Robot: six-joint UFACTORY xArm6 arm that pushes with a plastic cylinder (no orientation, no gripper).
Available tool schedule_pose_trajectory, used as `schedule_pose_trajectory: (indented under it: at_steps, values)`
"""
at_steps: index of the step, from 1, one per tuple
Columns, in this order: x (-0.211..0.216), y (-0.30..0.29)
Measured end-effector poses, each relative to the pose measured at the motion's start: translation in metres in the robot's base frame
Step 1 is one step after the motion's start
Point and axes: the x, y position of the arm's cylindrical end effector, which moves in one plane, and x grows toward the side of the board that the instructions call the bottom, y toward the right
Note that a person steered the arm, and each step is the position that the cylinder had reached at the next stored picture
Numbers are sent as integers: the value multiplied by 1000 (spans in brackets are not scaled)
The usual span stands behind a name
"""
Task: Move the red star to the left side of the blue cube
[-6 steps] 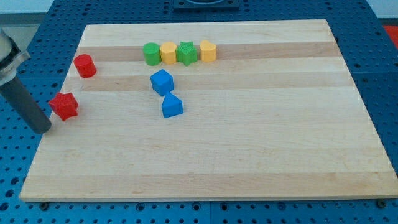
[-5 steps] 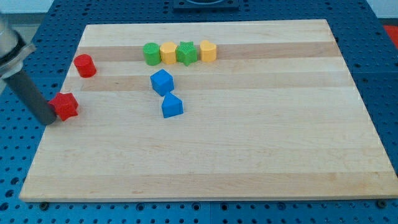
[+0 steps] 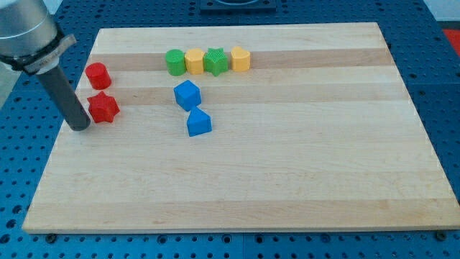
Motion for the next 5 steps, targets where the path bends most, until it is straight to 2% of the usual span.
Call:
schedule_pose_trajectory:
  at_steps: [1,3,4,5]
  values:
    - [-18,3]
    - [-14,83]
    - [-18,69]
    - [-47,64]
